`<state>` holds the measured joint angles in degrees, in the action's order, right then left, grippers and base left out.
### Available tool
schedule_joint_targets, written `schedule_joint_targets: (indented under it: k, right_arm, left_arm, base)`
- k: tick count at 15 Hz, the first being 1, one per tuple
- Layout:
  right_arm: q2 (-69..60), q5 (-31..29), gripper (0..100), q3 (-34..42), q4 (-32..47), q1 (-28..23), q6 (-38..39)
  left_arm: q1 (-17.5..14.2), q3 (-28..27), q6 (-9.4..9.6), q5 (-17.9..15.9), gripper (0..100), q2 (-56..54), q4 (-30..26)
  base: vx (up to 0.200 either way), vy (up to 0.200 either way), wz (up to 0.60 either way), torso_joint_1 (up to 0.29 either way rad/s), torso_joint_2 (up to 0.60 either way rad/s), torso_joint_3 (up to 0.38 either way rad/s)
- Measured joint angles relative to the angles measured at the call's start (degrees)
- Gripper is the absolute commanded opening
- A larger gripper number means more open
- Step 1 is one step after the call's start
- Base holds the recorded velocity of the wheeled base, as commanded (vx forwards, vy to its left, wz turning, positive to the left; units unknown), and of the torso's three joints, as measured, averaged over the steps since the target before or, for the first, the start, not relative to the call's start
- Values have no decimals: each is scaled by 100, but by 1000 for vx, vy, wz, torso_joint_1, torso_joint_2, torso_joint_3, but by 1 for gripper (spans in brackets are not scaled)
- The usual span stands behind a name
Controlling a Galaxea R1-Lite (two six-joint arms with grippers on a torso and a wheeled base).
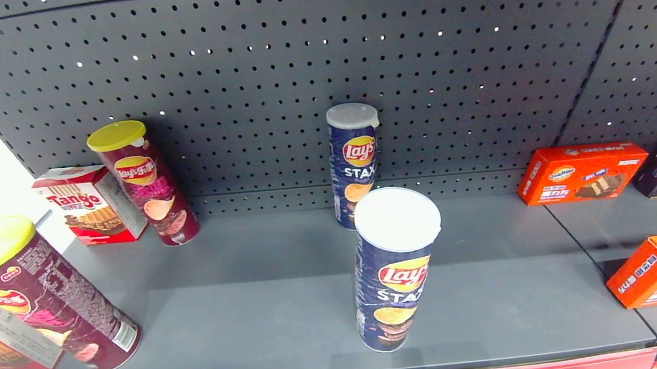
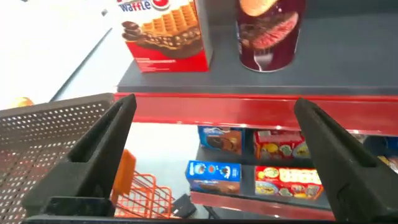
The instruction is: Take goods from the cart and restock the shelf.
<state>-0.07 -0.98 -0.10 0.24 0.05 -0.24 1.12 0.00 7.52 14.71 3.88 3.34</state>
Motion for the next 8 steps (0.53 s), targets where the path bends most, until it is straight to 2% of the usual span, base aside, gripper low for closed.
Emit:
schedule_joint_targets:
  k: [2,3,4,5,7,8]
  right_arm:
    - [0,2,100,0,0,0,2]
    - [0,0,100,0,2,0,2]
    - [0,0,100,0,2,0,2]
    - [0,2,100,0,2,0,2]
    - [0,0,100,0,2,0,0]
    - [0,0,100,0,0,2,0]
  left_arm:
    - [-74,0,-11,9,100,-219,-4]
    - [-94,0,-90,20,100,-283,-22]
    - [-101,0,-356,-13,100,-325,-30]
    - [-101,0,-507,-218,100,-358,-37]
    - [-101,0,-545,-1220,100,-388,-157]
    - [-101,0,-507,-1547,100,-390,-252]
  base:
    - [0,0,0,0,0,0]
    - [0,0,0,0,0,0]
    - [0,0,0,0,0,0]
    - [0,0,0,0,0,0]
    - [0,0,0,0,0,0]
    - [0,0,0,0,0,0]
